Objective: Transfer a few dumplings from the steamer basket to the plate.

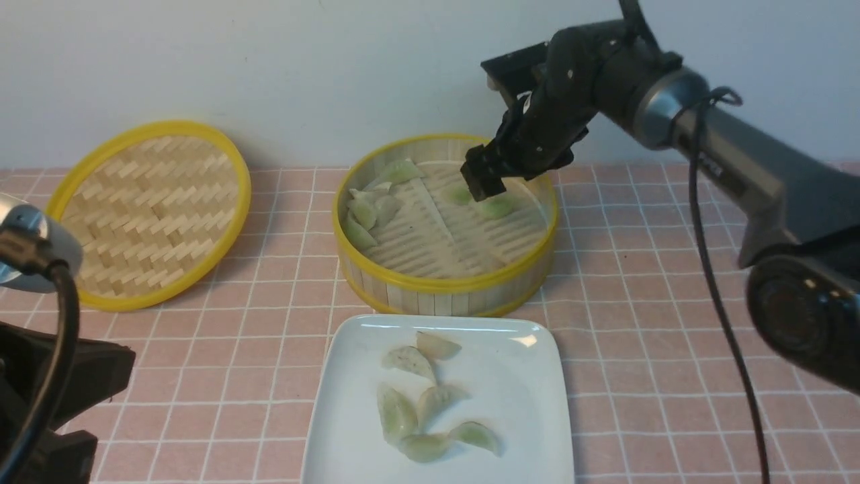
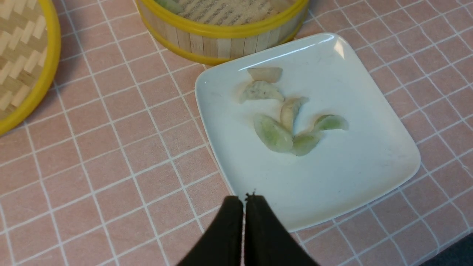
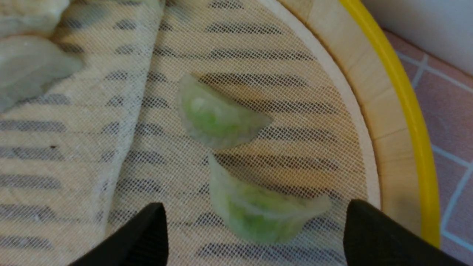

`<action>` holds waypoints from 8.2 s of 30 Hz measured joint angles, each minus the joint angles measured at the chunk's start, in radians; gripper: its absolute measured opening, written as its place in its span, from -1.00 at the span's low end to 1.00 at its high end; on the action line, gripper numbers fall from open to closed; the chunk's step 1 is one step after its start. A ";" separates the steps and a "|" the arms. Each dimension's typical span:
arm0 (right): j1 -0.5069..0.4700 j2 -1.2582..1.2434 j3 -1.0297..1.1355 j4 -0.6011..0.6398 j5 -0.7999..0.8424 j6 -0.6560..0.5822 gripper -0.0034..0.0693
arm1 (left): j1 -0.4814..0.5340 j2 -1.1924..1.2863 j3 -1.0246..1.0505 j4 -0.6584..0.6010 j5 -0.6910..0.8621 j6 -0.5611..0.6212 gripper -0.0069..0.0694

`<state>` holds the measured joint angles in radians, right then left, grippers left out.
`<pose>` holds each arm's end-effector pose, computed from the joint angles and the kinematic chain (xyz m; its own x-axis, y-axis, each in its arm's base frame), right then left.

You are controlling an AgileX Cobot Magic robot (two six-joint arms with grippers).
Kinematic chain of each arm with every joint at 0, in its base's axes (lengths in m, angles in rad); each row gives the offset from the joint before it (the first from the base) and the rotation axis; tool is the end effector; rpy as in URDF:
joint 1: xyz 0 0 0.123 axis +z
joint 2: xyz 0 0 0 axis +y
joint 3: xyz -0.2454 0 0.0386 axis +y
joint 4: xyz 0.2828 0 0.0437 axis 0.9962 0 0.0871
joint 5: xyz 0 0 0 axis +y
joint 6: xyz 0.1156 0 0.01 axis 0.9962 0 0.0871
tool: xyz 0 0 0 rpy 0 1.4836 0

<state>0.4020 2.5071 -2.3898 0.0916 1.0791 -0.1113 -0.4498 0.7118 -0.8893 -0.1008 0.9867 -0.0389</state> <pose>0.5099 0.2270 0.1442 -0.7926 -0.4105 -0.4508 -0.4781 0.8773 0.0416 0.1731 -0.0944 0.3292 -0.6372 0.2031 -0.7434 0.4318 0.8931 -0.1261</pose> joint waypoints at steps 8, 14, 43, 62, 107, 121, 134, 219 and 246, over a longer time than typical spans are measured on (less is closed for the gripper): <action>-0.001 0.087 -0.059 0.002 -0.001 -0.002 0.63 | 0.000 0.000 0.000 0.001 0.001 -0.012 -0.83; -0.001 0.091 -0.073 -0.014 0.005 0.009 0.32 | 0.000 0.000 0.000 0.002 0.010 -0.012 -0.83; 0.225 -0.630 0.987 0.110 -0.069 0.081 0.32 | 0.000 0.000 0.000 0.007 0.034 -0.019 -0.83; 0.226 -0.553 0.916 -0.003 0.016 0.138 0.70 | 0.000 0.000 0.000 0.007 0.036 -0.019 -0.83; 0.226 -2.523 1.930 -0.508 -0.567 0.717 -0.94 | 0.003 -0.298 0.025 0.101 -0.231 -0.062 -0.83; 0.226 -2.523 1.930 -0.510 -0.561 0.715 -0.94 | 0.003 -0.436 0.067 0.140 -0.233 -0.068 -0.83; 0.226 -2.523 1.930 -0.510 -0.561 0.710 -0.94 | 0.061 -0.484 0.231 0.164 -0.372 -0.057 -0.83; -0.393 -2.523 2.411 -0.117 -0.699 0.218 -0.94 | 0.398 -0.722 0.919 0.157 -0.605 -0.026 -0.83; -0.393 -2.523 2.412 -0.117 -0.699 0.218 -0.94 | 0.398 -0.722 0.919 0.157 -0.605 -0.026 -0.83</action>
<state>0.0086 -0.0160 0.0219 -0.0254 0.3798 0.1070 -0.0518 -0.0102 0.0293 0.0559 0.3813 -0.0653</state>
